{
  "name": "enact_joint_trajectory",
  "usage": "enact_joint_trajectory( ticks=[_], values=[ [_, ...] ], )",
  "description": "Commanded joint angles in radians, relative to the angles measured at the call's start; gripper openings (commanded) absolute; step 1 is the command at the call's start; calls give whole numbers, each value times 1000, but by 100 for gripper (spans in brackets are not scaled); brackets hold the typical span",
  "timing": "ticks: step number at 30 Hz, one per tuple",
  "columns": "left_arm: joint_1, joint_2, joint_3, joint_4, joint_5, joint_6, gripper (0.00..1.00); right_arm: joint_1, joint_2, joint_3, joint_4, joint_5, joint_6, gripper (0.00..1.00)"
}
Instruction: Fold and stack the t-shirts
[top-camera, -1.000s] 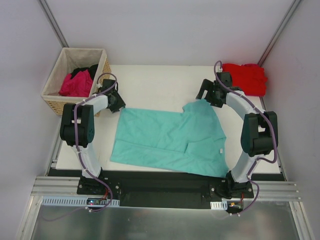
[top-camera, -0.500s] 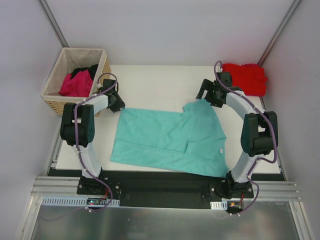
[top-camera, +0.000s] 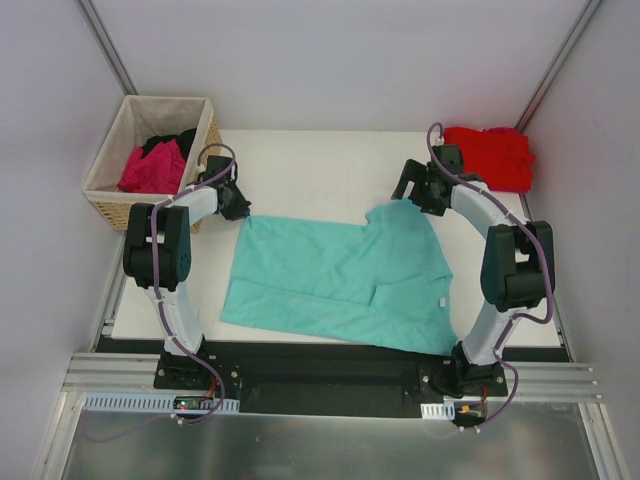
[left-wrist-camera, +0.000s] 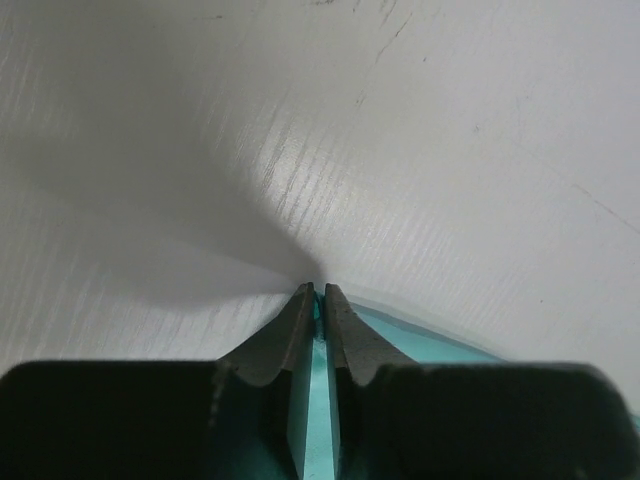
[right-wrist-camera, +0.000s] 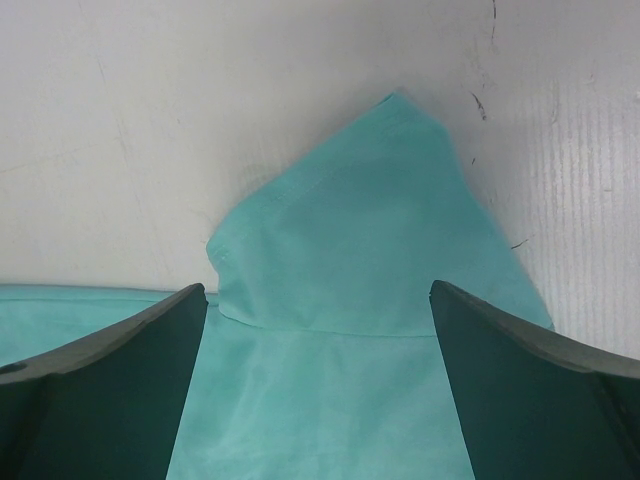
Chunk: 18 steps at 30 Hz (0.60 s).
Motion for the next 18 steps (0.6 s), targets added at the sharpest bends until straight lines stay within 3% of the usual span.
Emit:
enact_joint_trajectory(
  ticks=[1,18],
  values=[
    [4,4,25,-3,24,-1,3,0,6,15,20,-7,3,99],
    [5,-5,9,3,37,1,0,-51,141,98,63,19,22,99]
  ],
)
